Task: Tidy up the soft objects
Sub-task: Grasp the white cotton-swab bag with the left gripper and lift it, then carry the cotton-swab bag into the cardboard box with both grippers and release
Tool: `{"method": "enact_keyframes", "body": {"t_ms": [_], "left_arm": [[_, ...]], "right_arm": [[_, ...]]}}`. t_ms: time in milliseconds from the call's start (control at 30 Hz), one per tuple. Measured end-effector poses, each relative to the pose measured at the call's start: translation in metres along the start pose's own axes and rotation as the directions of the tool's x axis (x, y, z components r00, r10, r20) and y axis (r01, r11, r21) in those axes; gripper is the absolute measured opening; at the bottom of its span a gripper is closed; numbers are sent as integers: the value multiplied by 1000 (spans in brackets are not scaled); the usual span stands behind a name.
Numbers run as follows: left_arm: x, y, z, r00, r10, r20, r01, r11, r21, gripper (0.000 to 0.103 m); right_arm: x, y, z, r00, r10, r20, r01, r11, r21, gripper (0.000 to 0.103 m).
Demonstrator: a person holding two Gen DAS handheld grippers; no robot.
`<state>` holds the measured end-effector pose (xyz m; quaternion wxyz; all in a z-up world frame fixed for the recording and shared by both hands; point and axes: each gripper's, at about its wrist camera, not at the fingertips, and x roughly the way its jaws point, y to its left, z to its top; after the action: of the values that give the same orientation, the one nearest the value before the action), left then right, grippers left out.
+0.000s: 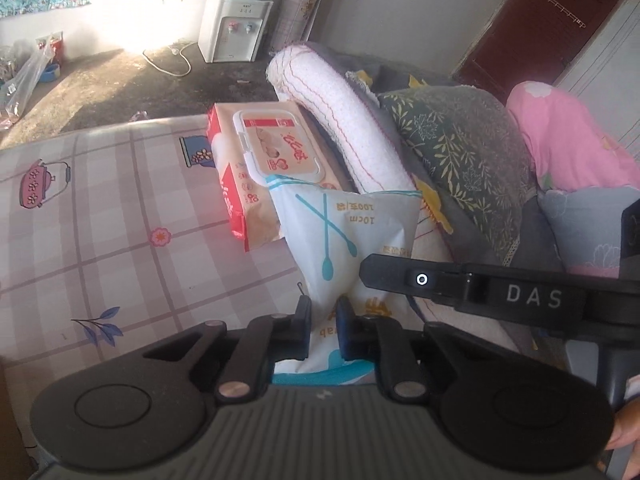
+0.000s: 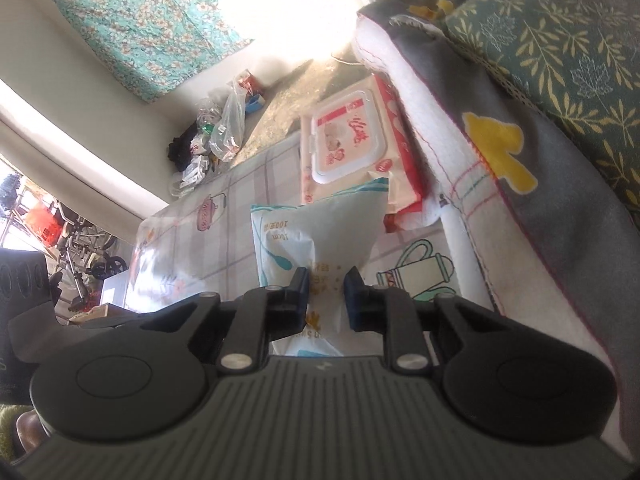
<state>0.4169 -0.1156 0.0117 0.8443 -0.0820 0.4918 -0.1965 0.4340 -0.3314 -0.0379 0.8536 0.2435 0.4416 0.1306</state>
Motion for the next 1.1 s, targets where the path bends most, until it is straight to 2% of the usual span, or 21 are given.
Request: {"method": "enact_keyframes", "body": {"t_ms": [167, 233, 367, 500, 633, 800, 933, 1100], "left_arm": [[-80, 19, -8, 994, 36, 101, -35, 999, -9, 13], [-115, 33, -18, 988, 79, 129, -78, 997, -14, 13], [-177, 77, -47, 965, 208, 157, -202, 978, -57, 13], [-223, 141, -80, 935, 320, 152, -300, 943, -141, 13], [-243, 205, -107, 908, 407, 104, -376, 898, -227, 13], [-242, 276, -126, 878, 479, 21, -452, 843, -292, 13], [-234, 311, -129, 863, 505, -17, -485, 818, -308, 14], [-223, 334, -133, 838, 545, -41, -531, 795, -292, 16]], "right_arm": [[-30, 65, -6, 994, 91, 63, -87, 994, -64, 17], [-38, 93, -11, 988, 141, 63, -135, 987, -92, 17], [-29, 158, -30, 970, 244, 11, -240, 961, -139, 17], [3, 235, -56, 942, 324, -83, -334, 928, -164, 17], [50, 308, -86, 914, 356, -195, -387, 908, -162, 17], [120, 376, -127, 893, 324, -313, -375, 919, -118, 17], [168, 398, -148, 876, 311, -369, -350, 936, -42, 17], [210, 399, -166, 857, 327, -397, -326, 943, 74, 17]]}}
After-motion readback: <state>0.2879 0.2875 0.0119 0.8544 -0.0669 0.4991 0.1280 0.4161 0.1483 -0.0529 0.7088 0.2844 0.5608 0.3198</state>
